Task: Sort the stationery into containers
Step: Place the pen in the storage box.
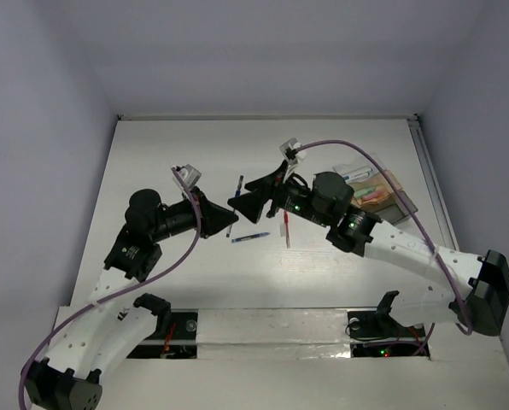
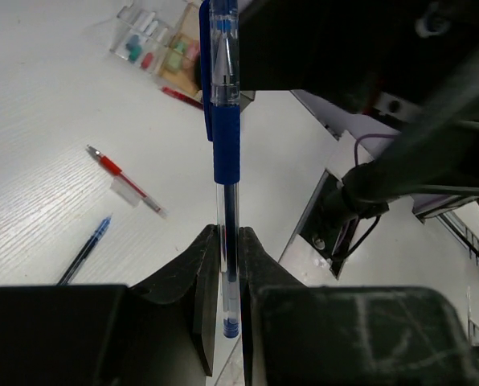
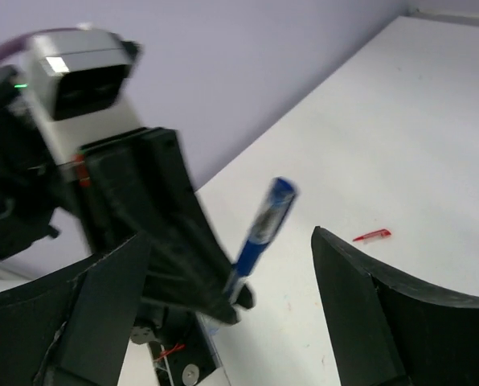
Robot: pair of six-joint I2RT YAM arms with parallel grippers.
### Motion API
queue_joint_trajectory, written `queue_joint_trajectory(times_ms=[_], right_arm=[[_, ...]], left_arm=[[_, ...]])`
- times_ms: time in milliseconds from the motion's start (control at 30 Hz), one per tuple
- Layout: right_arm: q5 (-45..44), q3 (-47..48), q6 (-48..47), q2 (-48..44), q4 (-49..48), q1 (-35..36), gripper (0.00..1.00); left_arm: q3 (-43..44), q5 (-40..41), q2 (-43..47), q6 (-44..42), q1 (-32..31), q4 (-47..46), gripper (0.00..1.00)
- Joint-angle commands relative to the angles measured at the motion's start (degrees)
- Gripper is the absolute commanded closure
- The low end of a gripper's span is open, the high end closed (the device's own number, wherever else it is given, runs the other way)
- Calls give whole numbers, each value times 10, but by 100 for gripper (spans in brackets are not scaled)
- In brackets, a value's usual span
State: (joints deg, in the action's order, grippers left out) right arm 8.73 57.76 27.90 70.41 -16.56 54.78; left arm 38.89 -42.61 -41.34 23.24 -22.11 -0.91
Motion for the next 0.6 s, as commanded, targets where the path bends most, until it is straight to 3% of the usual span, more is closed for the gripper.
queue_joint_trajectory(times_ms=[0, 100, 200, 233, 300, 333, 367, 467, 567], right_arm=[[-32, 45, -1, 38, 36, -2, 14], [-34, 62, 12, 62, 38, -2, 19], [-35, 68, 25, 74, 25, -2, 58], [-36, 68, 32, 75, 21, -2, 77], [-54, 67, 38, 74, 14, -7, 93], [-66, 64, 44, 71, 14, -7, 100], [-78, 63, 47, 68, 18, -13, 100], [-119, 53, 57, 57, 26, -41, 100], [-152, 14, 83, 28, 41, -113, 100]], left_arm=[[-7, -49, 21, 3, -3, -52, 100], [-15, -57, 28, 3, -3, -58, 100], [-22, -60, 31, 1, -3, -59, 100], [-23, -57, 33, 0, -3, -59, 100], [-27, -36, 40, -3, -3, -49, 98], [-26, -22, 42, -7, -3, -40, 92], [-23, -9, 47, -10, -3, -31, 74], [-21, 44, 55, -27, -3, 4, 38], [-21, 96, 69, -36, -3, 41, 22]])
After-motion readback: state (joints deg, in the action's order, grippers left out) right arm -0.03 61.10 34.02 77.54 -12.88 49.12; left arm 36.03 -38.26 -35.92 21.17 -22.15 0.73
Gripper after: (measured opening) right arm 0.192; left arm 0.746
